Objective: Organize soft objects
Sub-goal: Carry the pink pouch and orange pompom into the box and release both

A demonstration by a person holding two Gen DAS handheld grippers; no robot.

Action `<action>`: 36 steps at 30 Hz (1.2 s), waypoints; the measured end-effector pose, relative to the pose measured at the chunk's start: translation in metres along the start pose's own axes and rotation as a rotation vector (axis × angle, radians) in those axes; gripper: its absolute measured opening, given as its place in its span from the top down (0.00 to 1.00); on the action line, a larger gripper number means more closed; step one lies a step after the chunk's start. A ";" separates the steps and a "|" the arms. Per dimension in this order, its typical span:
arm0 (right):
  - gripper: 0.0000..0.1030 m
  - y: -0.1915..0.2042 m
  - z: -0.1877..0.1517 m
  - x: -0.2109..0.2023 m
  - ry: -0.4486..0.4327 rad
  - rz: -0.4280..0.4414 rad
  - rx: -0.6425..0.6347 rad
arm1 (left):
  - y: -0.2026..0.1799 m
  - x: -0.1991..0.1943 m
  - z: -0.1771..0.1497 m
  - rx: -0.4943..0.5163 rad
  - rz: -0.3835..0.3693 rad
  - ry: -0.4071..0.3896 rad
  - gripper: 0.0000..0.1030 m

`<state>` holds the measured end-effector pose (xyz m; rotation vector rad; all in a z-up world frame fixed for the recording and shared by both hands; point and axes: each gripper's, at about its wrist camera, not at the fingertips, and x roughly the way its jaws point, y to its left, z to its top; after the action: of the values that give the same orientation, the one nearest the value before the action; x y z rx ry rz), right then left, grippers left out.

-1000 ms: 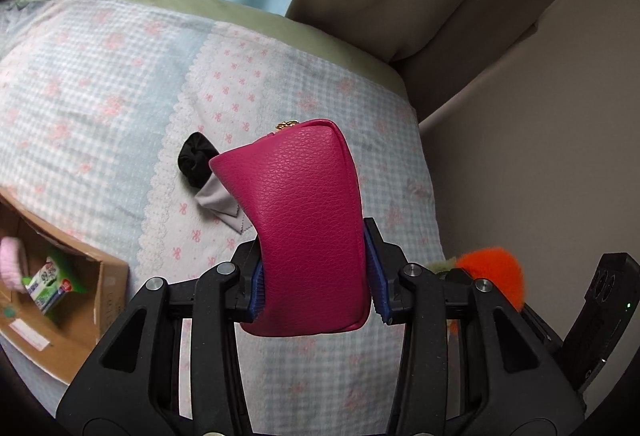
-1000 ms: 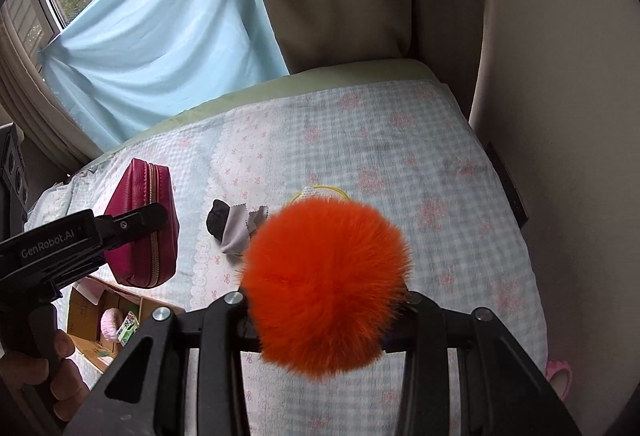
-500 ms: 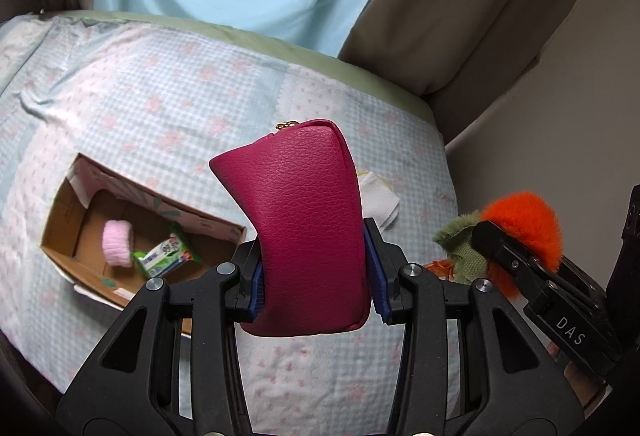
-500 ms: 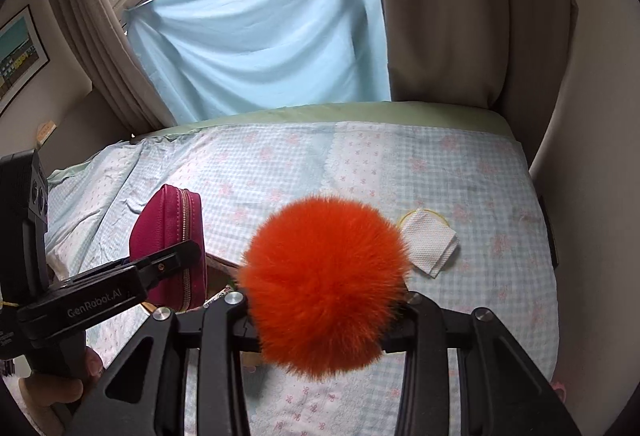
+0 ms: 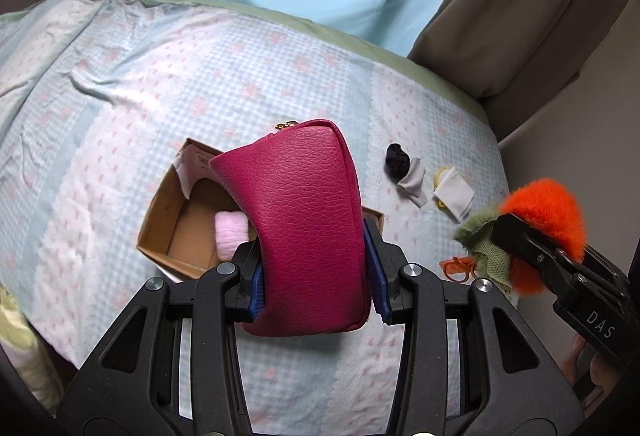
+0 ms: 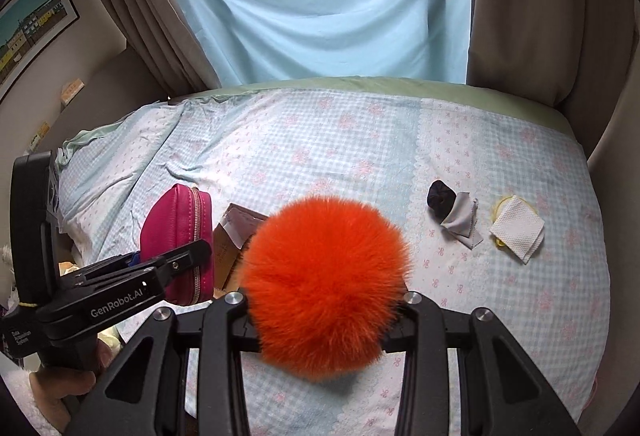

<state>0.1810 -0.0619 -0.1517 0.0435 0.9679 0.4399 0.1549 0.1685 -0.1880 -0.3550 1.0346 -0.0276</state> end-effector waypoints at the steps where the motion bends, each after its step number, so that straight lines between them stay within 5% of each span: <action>1: 0.66 0.008 0.001 0.006 0.007 -0.002 0.010 | 0.008 0.006 0.003 0.012 0.002 0.012 0.64; 14: 0.66 0.072 0.000 0.119 0.127 -0.112 0.183 | 0.097 0.107 0.022 0.211 -0.002 0.241 0.64; 22: 0.66 0.062 -0.022 0.192 0.267 -0.184 0.275 | 0.101 0.168 0.011 0.318 -0.004 0.362 0.64; 34: 0.66 0.028 -0.046 0.233 0.396 -0.235 0.396 | 0.081 0.213 0.008 0.448 0.020 0.428 0.64; 36: 0.62 0.021 -0.048 0.239 0.425 -0.244 0.415 | 0.079 0.217 0.010 0.460 0.017 0.432 0.55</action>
<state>0.2510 0.0408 -0.3626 0.2109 1.4530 0.0133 0.2644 0.2044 -0.3887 0.0870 1.4173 -0.3337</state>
